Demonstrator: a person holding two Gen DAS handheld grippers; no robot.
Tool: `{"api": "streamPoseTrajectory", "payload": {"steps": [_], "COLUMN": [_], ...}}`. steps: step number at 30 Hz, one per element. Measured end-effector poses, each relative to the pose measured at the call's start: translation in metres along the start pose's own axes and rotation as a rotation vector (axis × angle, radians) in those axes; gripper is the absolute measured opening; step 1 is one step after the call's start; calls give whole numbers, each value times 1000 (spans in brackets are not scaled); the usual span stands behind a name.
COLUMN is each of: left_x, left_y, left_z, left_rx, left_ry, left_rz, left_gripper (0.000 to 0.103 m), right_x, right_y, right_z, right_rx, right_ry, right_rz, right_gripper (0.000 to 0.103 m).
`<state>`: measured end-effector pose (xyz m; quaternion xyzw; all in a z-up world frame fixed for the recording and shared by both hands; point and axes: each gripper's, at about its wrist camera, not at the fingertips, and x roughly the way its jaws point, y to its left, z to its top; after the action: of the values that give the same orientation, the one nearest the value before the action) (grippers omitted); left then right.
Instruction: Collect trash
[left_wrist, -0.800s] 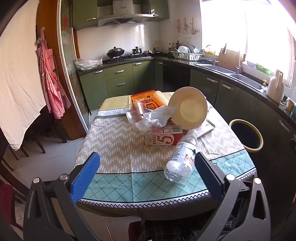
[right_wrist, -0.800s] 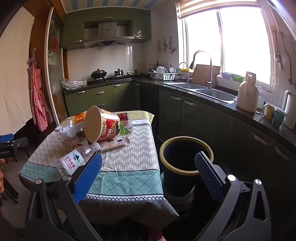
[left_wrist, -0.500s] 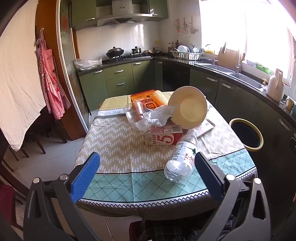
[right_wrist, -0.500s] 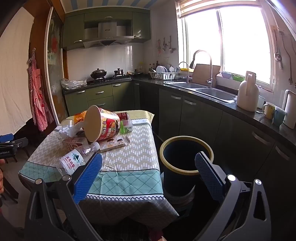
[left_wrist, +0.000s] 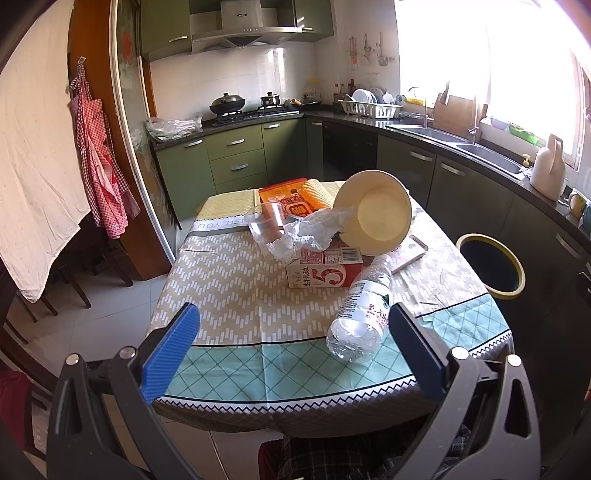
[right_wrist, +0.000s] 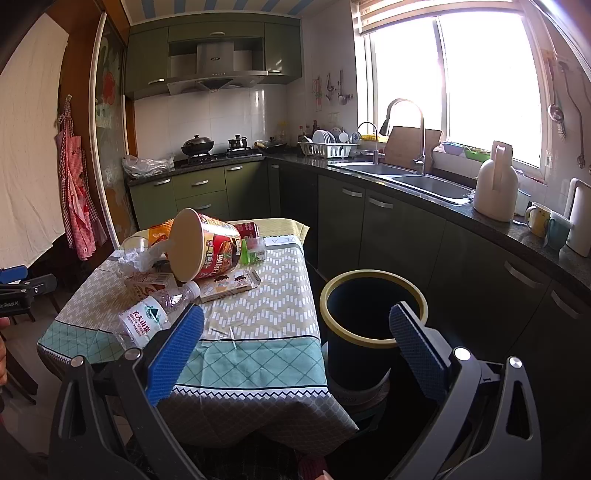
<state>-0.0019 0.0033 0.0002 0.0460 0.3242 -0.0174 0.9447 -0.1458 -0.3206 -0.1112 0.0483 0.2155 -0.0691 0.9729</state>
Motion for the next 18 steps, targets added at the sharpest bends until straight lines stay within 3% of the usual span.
{"api": "streamPoseTrajectory", "payload": {"steps": [18], "left_x": [3], "left_y": [-5], "left_z": [-2], "left_rx": [12], "left_ry": [1], "left_rz": [3], "left_gripper": [97], "right_x": [4], "right_y": [0], "right_z": [-5], "right_rx": [2], "right_ry": [1], "right_rz": [-3], "right_gripper": [99]}}
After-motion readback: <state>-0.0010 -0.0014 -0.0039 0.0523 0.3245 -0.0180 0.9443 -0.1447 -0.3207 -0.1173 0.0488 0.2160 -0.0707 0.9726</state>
